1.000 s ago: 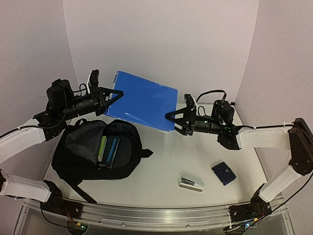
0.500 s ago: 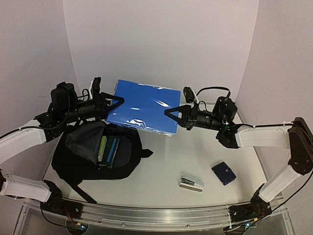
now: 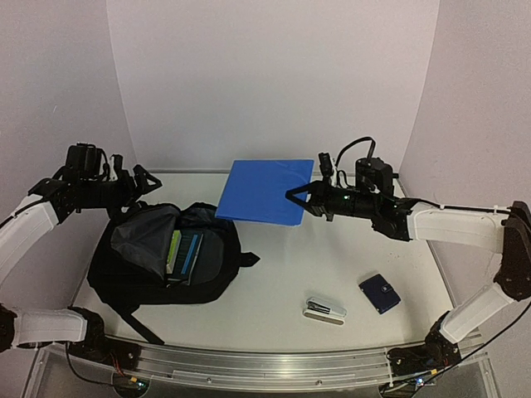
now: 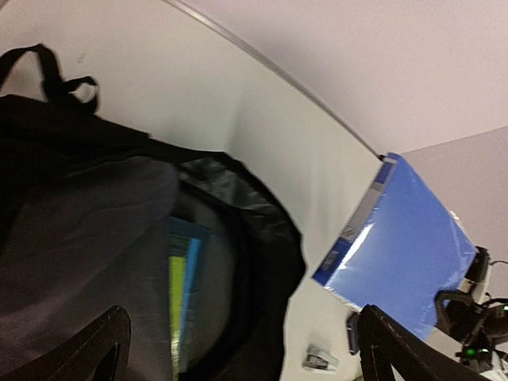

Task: Pack the student bag
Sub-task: Pick up the files from the center of the board, then place the files in the student bag.

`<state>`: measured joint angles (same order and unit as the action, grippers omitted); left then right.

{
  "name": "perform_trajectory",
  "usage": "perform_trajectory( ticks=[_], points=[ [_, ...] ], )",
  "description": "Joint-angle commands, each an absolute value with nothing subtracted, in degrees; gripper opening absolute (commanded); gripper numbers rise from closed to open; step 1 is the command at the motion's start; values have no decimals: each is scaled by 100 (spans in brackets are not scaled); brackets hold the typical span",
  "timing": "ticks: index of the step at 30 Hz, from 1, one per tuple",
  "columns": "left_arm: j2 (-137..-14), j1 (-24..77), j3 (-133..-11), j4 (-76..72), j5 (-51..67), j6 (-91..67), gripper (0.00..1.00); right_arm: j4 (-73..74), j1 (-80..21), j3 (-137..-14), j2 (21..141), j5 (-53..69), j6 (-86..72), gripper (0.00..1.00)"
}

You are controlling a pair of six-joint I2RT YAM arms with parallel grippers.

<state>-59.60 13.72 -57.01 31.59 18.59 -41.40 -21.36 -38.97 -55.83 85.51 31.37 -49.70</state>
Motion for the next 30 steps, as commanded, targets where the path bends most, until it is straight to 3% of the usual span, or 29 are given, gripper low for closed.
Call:
perform_trajectory(
  ticks=[1, 7, 12, 21, 27, 30],
  points=[
    [-5646, 773, -5844, 4463, 969, -3393, 100, -1623, -3876, -5738, 8244, 2714, -4646, 0],
    [-5459, -383, -5359, 4585, 1309, -3381, 100, -1554, -3876, -5755, 8227, 2776, -4667, 0],
    [-5154, -501, -5045, 4557, 985, -3615, 100, -1547, -3878, -5762, 8209, 2788, -4633, 0],
    [-4468, -502, -4203, 3887, 1905, -4288, 99, -1602, -3888, -5904, 8302, 3290, -4662, 0],
    [-4557, -504, -3998, 3618, 2300, -4272, 74, -2192, -3995, -5903, 8476, 3557, -5143, 0],
    [-4554, -506, -3905, 3463, 2416, -4290, 53, -2779, -4107, -5824, 8670, 3659, -5556, 0]
  ],
)
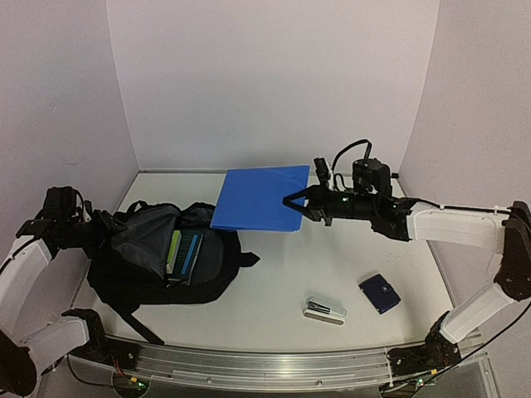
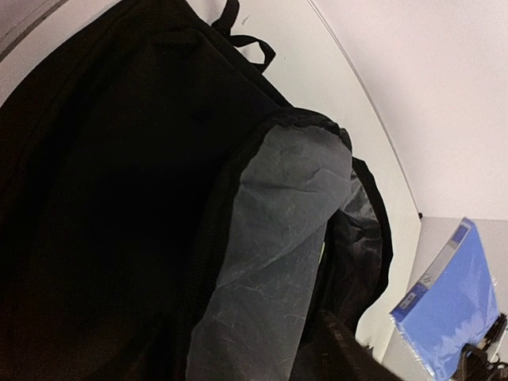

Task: Pack the student bag
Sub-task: Place the files in the student bag.

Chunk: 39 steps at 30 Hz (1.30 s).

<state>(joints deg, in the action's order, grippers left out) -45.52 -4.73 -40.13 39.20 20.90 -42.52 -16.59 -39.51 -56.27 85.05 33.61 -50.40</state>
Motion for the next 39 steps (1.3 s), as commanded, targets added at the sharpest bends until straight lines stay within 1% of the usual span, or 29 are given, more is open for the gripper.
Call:
perform_trajectory(
  ticks=[1, 3, 4, 6, 9, 14, 19, 27, 39],
  points=[
    [-4547, -502, -3909, 3463, 2413, -4267, 45, -2922, -4162, -5830, 8758, 3661, -5665, 0],
    [-4511, -507, -3985, 3501, 2379, -4169, 27, -3069, -4279, -5913, 8951, 3645, -5769, 0],
    [-4483, -507, -4047, 3536, 2367, -4105, 19, -3101, -4339, -5970, 9041, 3634, -5817, 0],
    [-4340, -504, -4231, 3568, 2396, -3874, 9, -3190, -4475, -6107, 9212, 3638, -5916, 0],
    [-4040, -501, -4511, 3559, 2525, -3531, 1, -3350, -4686, -6290, 9468, 3570, -6083, 0],
    [-3685, -504, -4907, 3583, 2716, -3166, 0, -3400, -4881, -6492, 9862, 3273, -6441, 0],
    [-3621, -506, -4977, 3441, 3074, -3085, 0, -3518, -4948, -6631, 10276, 3177, -6790, 0],
    [-3673, -504, -4931, 3075, 3551, -3148, 0, -3674, -5156, -7201, 11008, 3366, -7013, 0],
    [-3851, -502, -5003, 2766, 3980, -3140, 0, -3523, -5505, -7689, 11875, 3613, -7404, 0]
  ],
)
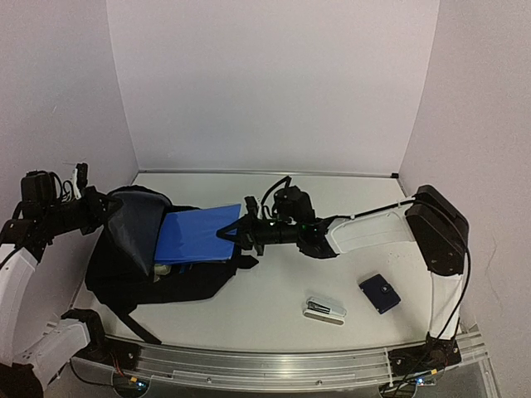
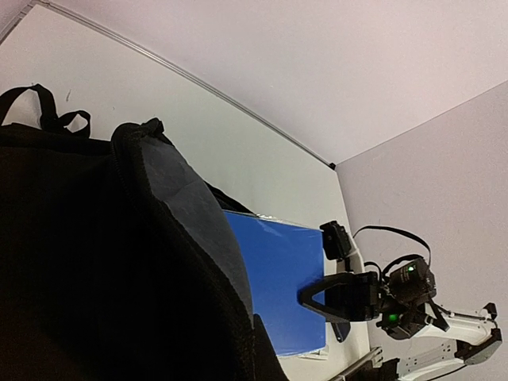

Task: Pack the student bag
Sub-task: Place the files in the student bag.

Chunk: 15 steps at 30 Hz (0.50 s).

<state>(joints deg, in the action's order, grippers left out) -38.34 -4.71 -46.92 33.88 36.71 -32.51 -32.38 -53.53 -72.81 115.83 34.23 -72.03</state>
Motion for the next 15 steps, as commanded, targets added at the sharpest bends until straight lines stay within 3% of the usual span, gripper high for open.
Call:
perform_trajectory(
  ticks=[1, 10, 15],
  points=[
    [-3865, -500, -5001, 2731, 4026, -3137, 0, -3519, -5537, -7762, 11969, 3626, -7422, 0],
    [-4055, -501, -4884, 2460, 4610, -3163, 0, -3489, -5800, -9149, 13065, 3515, -7506, 0],
    [-4146, -499, -4668, 2146, 5108, -3347, 0, -3306, -5929, -10118, 13757, 3412, -7380, 6]
  ],
)
